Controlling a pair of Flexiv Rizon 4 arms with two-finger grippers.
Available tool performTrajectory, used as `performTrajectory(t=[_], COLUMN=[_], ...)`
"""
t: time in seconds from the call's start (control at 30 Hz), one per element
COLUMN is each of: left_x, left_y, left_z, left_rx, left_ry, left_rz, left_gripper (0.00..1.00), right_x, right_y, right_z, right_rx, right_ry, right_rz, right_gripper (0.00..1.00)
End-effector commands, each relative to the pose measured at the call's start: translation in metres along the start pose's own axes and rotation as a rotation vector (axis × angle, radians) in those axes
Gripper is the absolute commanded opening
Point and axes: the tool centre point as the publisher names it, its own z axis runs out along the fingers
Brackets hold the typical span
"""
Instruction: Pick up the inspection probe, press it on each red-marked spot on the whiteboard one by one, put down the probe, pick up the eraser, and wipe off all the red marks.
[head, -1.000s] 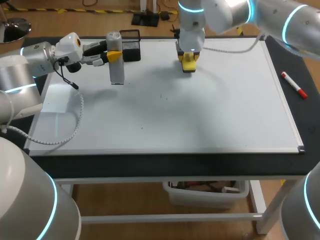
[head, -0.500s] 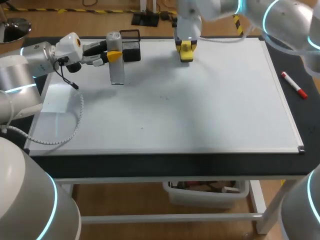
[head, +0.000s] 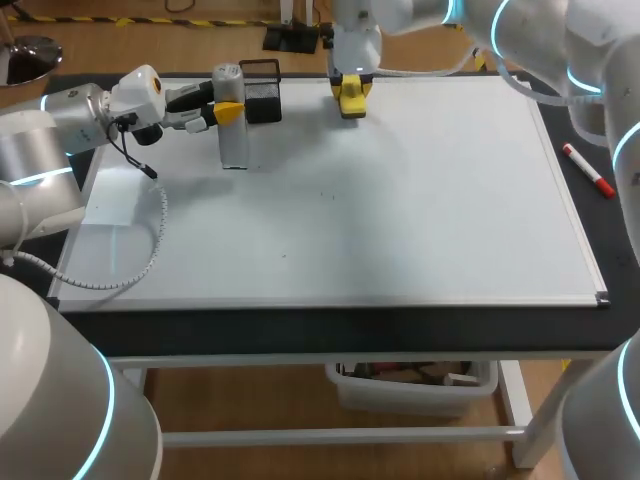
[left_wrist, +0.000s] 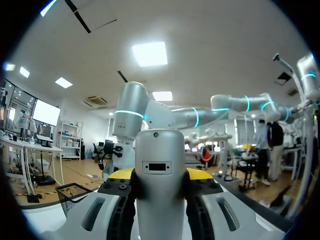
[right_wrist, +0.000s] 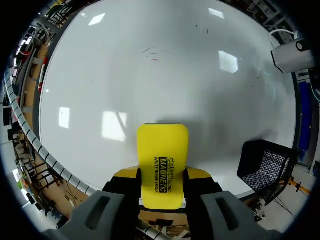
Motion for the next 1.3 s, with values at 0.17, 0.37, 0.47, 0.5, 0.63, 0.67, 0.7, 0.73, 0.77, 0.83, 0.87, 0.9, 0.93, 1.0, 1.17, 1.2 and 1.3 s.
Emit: performTrajectory(t=[0.17, 0.37, 0.47, 0.5, 0.63, 0.67, 0.7, 0.73, 0.77, 0.83, 0.87, 0.9, 0.93, 1.0, 1.17, 1.2, 1.3], left_x=[0.001, 0.001, 0.001, 0.001, 0.001, 0.001, 0.001, 0.001, 0.001, 0.001, 0.001, 0.001, 0.001, 0.001, 0.001, 0.001, 0.001], left_y=[-0.001, -0.001, -0.001, -0.001, -0.001, -0.001, -0.001, -0.001, -0.001, -0.001, -0.001, -0.001, -0.001, -0.001, -0.001, -0.001, -0.001], left_z=[0.001, 0.001, 0.001, 0.001, 0.001, 0.001, 0.001, 0.001, 0.001, 0.001, 0.001, 0.001, 0.001, 0.001, 0.001, 0.001, 0.001], left_rx=[0.001, 0.001, 0.001, 0.001, 0.001, 0.001, 0.001, 0.001, 0.001, 0.001, 0.001, 0.001, 0.001, 0.001, 0.001, 0.001, 0.001], left_ry=[-0.003, -0.003, -0.003, -0.003, -0.003, -0.003, -0.003, -0.003, -0.003, -0.003, -0.003, -0.003, -0.003, -0.003, -0.003, -0.003, -0.003], left_rz=[0.003, 0.003, 0.003, 0.003, 0.003, 0.003, 0.003, 0.003, 0.003, 0.003, 0.003, 0.003, 0.003, 0.003, 0.003, 0.003, 0.003], left_gripper=[0.00, 0.00, 0.00, 0.00, 0.00, 0.00, 0.00, 0.00, 0.00, 0.00, 0.00, 0.00, 0.00, 0.00, 0.00, 0.00, 0.00], right_x=[-0.026, -0.036, -0.037, -0.038, -0.039, -0.039, -0.039, -0.039, -0.039, -0.039, -0.038, -0.038, -0.038, -0.038, -0.036, -0.036, -0.036], right_y=[-0.017, -0.019, -0.020, -0.021, -0.022, -0.023, -0.023, -0.024, -0.024, -0.026, -0.026, -0.026, -0.026, -0.027, -0.027, -0.027, -0.027], right_z=[0.018, 0.022, 0.024, 0.025, 0.027, 0.027, 0.028, 0.029, 0.031, 0.033, 0.033, 0.033, 0.033, 0.034, 0.037, 0.037, 0.038], right_rx=[-0.105, -0.104, -0.109, -0.111, -0.116, -0.119, -0.125, -0.130, -0.135, -0.142, -0.144, -0.146, -0.152, -0.156, -0.173, -0.180, -0.187], right_ry=[0.011, 0.010, 0.009, 0.012, 0.014, 0.012, 0.010, 0.004, 0.004, -0.002, -0.003, -0.003, -0.006, -0.008, -0.013, -0.015, -0.010], right_rz=[0.004, 0.015, 0.020, 0.021, 0.032, 0.036, 0.042, 0.044, 0.045, 0.050, 0.050, 0.050, 0.051, 0.053, 0.062, 0.060, 0.057], right_gripper=[0.00, 0.00, 0.00, 0.00, 0.00, 0.00, 0.00, 0.00, 0.00, 0.00, 0.00, 0.00, 0.00, 0.00, 0.00, 0.00, 0.00])
